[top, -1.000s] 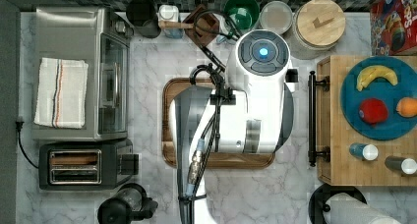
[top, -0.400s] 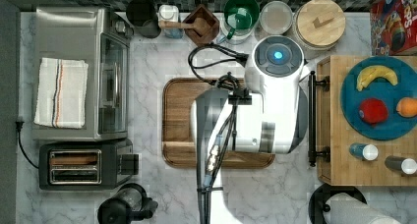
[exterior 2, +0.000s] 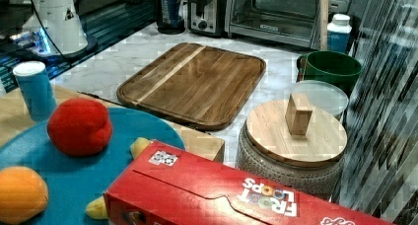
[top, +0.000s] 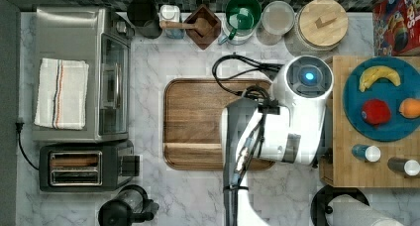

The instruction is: Open the drawer.

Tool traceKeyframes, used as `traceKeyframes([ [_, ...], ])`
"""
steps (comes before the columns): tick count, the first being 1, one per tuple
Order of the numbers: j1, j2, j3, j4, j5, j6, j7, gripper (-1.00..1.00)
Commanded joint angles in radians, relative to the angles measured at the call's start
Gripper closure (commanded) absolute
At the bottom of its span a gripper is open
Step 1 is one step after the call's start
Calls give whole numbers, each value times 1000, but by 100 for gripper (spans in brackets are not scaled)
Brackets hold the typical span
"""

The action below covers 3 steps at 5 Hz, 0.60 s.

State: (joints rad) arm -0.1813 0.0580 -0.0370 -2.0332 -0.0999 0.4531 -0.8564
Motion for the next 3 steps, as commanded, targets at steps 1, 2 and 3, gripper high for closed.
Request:
traceKeyframes([
  [1, -79, -25, -81, -124, -71, 246, -227, -100],
  [2, -84, -14, -100, -152, -98, 308, -239, -100],
  [3, -146, -7, -52, -183, -101, 363, -238, -100],
])
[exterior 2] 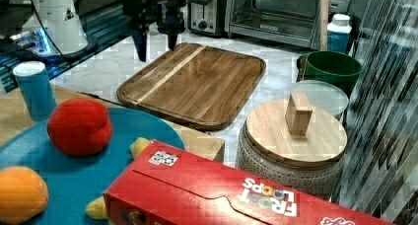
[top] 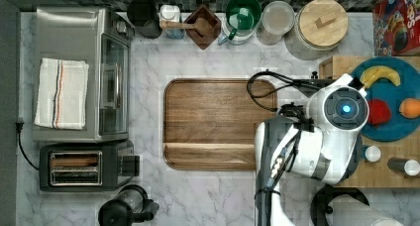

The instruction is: Open the drawer.

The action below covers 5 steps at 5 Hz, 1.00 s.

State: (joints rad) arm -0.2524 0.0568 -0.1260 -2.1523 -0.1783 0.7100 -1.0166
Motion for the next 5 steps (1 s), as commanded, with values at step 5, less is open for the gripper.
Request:
traceKeyframes([
  [5, -66, 32, 29, -158, 47, 282, -32, -100],
])
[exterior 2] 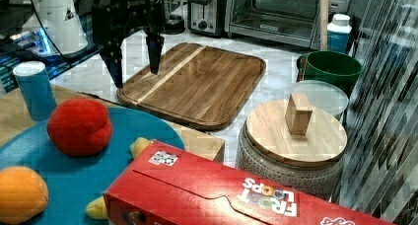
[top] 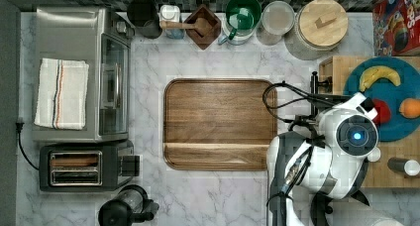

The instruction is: Open the drawer.

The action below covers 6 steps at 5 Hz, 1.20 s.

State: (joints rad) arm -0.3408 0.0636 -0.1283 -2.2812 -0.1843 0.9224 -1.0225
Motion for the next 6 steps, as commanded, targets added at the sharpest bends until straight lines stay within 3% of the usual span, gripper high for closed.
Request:
traceKeyframes([
  [1, 13, 67, 26, -51, 79, 175, -53, -100],
  [4, 10, 127, 26, -67, 68, 280, -25, -100],
  [6, 11, 111, 65, -40, 121, 198, -75, -100],
])
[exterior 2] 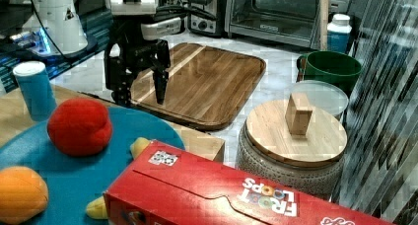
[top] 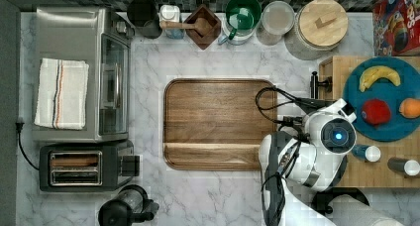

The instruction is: Open the drawer.

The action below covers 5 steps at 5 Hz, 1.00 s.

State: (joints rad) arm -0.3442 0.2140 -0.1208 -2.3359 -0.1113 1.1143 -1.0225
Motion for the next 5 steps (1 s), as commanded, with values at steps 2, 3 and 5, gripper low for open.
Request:
traceKeyframes([
  [2, -3, 3, 169, 30, 153, 2, -206, -100],
  [3, 25, -2, 222, 19, 165, -28, -171, -100],
  [5, 115, -26, 312, -27, 176, -12, -3, -100],
])
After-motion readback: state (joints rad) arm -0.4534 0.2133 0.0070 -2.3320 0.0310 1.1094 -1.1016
